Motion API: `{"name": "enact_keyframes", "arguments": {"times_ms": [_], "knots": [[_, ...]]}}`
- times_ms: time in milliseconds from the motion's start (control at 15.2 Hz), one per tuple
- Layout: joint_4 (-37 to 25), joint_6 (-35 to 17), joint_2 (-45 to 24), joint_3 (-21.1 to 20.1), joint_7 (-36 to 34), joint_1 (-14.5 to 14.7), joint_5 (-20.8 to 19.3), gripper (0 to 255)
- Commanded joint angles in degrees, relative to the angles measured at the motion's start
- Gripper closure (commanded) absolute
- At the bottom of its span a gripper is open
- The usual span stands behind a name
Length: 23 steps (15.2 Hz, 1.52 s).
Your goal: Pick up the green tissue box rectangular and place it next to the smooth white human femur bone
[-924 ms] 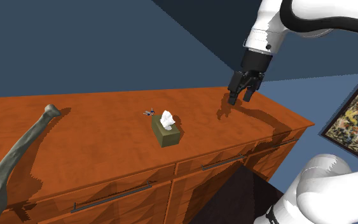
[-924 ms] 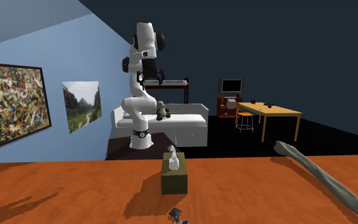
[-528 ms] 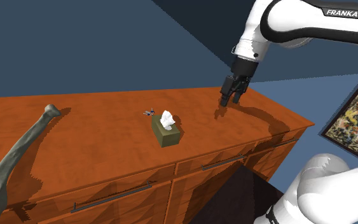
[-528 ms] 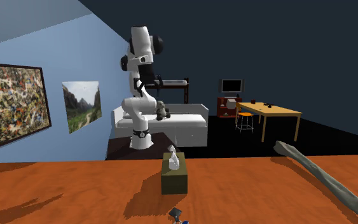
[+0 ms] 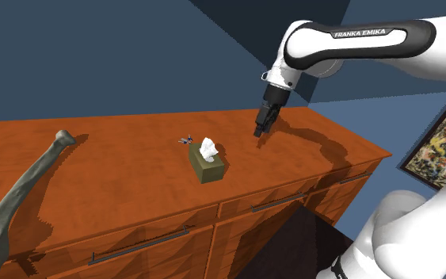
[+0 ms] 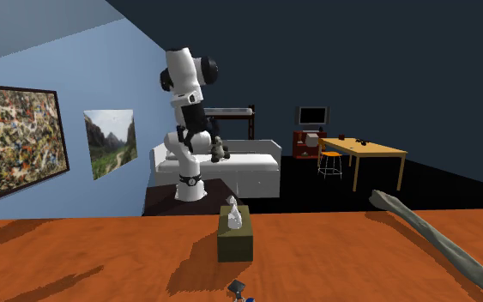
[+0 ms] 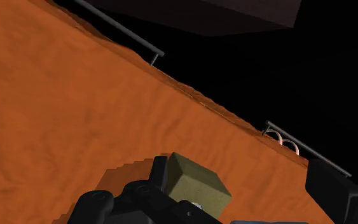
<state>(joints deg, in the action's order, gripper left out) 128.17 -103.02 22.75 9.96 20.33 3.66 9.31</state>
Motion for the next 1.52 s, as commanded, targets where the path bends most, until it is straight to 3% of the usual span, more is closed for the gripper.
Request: {"name": "enact_keyframes", "arguments": {"times_ms": [0,462,924,1452], "knots": [[-1.84,-2.01,-4.56,1.76,5.4,0.84,1.5,0],[-11.54,-5.15,-21.29,4.64,22.3,2.92,9.31,0],[-25.41,-3.51,-37.9,3.23,35.93,2.21,16.77,0],[-21.5,-8.7,-39.03,2.27,36.7,3.16,17.98,0]]}}
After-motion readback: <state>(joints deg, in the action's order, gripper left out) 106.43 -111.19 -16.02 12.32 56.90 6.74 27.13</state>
